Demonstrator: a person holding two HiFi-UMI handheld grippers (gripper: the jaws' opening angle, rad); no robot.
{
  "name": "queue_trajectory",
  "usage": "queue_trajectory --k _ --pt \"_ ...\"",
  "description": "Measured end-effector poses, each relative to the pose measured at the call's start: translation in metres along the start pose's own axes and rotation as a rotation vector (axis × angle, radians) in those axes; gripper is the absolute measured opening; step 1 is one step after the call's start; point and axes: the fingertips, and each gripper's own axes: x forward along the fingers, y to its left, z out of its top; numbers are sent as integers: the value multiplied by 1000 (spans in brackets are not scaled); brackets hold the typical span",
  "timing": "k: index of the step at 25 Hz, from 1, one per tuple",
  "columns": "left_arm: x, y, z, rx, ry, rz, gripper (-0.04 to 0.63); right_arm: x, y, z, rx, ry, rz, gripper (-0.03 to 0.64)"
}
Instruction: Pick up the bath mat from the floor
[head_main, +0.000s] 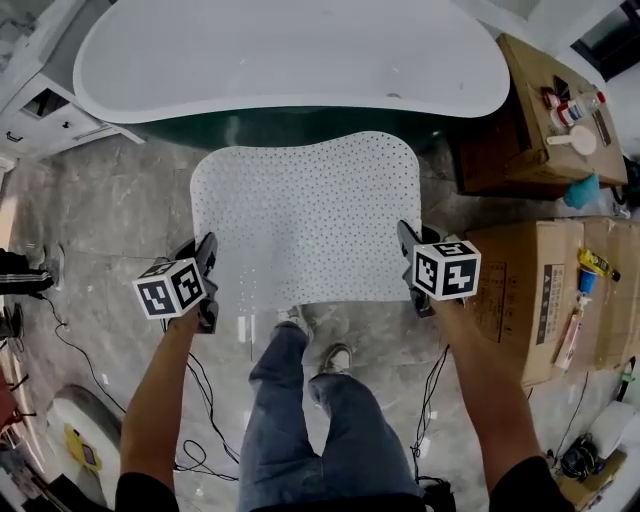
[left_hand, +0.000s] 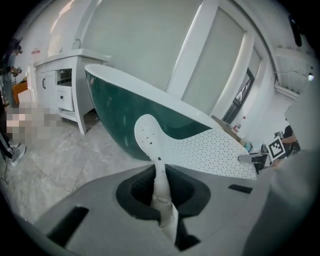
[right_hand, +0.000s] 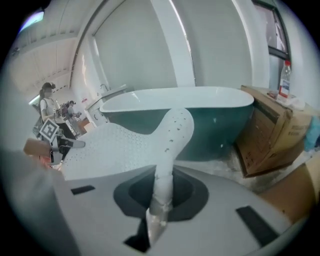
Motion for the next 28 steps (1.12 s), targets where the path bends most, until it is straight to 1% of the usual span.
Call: queue_trajectory --k 4,6,9,12,17,21,25,28 --pt "-42 -28 27 29 -39 -14 29 -55 12 31 -7 -47 -12 29" --pt "-67 -40 41 31 -64 -5 31 -83 16 45 -6 -72 -19 29" --pt "-106 -62 63 44 -117 6 30 -126 26 64 -5 -120 -21 29" --pt "-144 -86 83 71 -174 -8 29 -168 37 78 -4 -170 -22 29" --pt "-205 -112 117 91 -261 -22 29 -227 58 110 -21 -268 -30 29" --pt "-242 -139 133 117 -300 -16 29 -272 72 135 -61 -339 -36 29" --pt "-271 -155 149 131 -329 -30 29 -310 89 157 -122 -397 -51 29" --pt "-295 -165 164 150 -379 -31 29 -335 93 171 -131 -448 -59 29"
